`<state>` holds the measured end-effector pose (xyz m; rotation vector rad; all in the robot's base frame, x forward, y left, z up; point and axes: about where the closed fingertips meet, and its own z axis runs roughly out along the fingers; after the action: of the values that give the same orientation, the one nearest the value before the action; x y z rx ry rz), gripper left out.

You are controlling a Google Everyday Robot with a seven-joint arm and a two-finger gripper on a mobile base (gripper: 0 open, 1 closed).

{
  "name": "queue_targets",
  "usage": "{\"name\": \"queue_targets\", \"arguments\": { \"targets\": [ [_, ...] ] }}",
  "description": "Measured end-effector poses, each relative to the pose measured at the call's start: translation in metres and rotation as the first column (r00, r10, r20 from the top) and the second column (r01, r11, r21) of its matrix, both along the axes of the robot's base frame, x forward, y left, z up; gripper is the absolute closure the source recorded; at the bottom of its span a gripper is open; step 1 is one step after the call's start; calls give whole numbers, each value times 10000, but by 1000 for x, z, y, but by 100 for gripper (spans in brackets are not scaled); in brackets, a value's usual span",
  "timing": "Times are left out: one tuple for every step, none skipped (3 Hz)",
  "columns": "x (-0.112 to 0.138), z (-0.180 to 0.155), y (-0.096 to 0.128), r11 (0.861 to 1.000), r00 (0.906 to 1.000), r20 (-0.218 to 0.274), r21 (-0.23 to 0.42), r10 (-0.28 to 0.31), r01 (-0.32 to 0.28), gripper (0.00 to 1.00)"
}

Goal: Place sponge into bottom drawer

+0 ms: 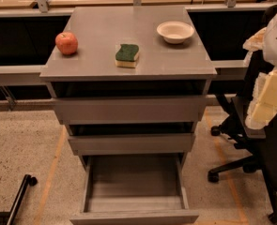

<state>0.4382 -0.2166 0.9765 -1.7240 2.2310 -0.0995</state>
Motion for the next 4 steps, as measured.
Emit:
{"name": "queue_targets", "arguments": {
  "targets": [
    [0, 0, 0, 10000, 10000, 2, 0, 0, 0, 0],
    [29, -4, 6, 9991, 9999, 81, 386, 144, -147, 0],
    [87, -9, 28, 9948, 9984, 245, 874, 505, -525, 0],
    [82, -8, 26, 9954, 9986, 274, 833, 458, -479, 0]
  ]
}}
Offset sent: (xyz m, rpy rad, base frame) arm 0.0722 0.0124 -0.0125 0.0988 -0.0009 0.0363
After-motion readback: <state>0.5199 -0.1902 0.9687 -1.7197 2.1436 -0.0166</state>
